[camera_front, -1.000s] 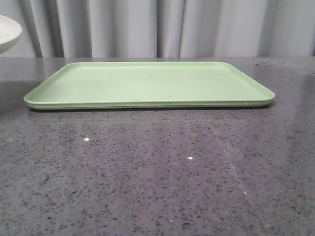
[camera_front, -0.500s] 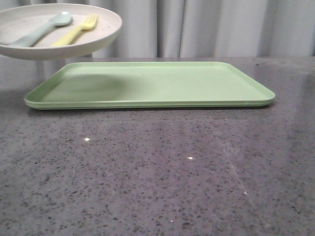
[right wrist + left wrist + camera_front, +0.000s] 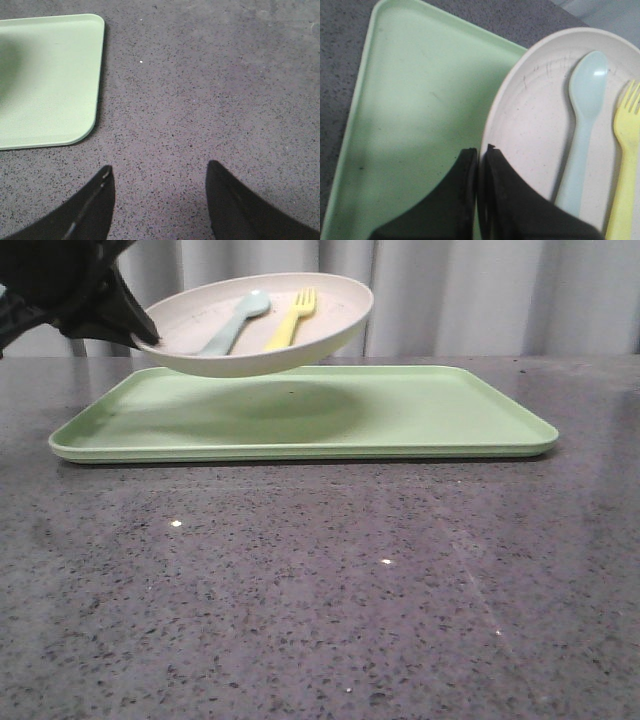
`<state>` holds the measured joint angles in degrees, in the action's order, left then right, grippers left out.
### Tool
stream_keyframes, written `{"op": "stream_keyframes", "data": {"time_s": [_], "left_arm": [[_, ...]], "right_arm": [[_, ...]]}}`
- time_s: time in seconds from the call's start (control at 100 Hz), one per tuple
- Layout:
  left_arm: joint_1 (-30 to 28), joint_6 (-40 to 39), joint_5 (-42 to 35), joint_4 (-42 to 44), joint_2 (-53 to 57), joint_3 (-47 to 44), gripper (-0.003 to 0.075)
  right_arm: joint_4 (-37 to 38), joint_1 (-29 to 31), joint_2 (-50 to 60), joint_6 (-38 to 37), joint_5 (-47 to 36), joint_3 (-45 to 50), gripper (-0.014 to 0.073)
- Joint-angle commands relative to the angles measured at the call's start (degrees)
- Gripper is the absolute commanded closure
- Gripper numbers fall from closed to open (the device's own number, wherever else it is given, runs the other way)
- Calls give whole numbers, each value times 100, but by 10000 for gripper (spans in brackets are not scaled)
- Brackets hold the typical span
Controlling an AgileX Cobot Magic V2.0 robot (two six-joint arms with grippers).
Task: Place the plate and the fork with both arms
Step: 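Lift the plate with spoon and fork over the green tray, then lower the plate onto the tray and open the left gripper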
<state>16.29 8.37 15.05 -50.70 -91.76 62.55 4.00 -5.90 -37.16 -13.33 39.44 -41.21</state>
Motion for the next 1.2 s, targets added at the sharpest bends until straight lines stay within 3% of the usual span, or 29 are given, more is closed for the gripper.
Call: {"op": "stream_keyframes", "data": {"time_s": [0.0, 0.63, 0.94, 1.19], "left_arm": [[158, -32, -453, -284, 125, 215, 741], [217, -32, -398, -347, -306, 205, 731], [217, -32, -265, -347, -306, 205, 431], [217, -32, -265, -318, -180, 205, 416]], "right_arm": [[52, -17, -26, 16, -346, -199, 171], [52, -16, -26, 16, -340, -199, 171], [52, -29, -26, 16, -340, -199, 171], [52, -28, -26, 16, -499, -199, 171]]}}
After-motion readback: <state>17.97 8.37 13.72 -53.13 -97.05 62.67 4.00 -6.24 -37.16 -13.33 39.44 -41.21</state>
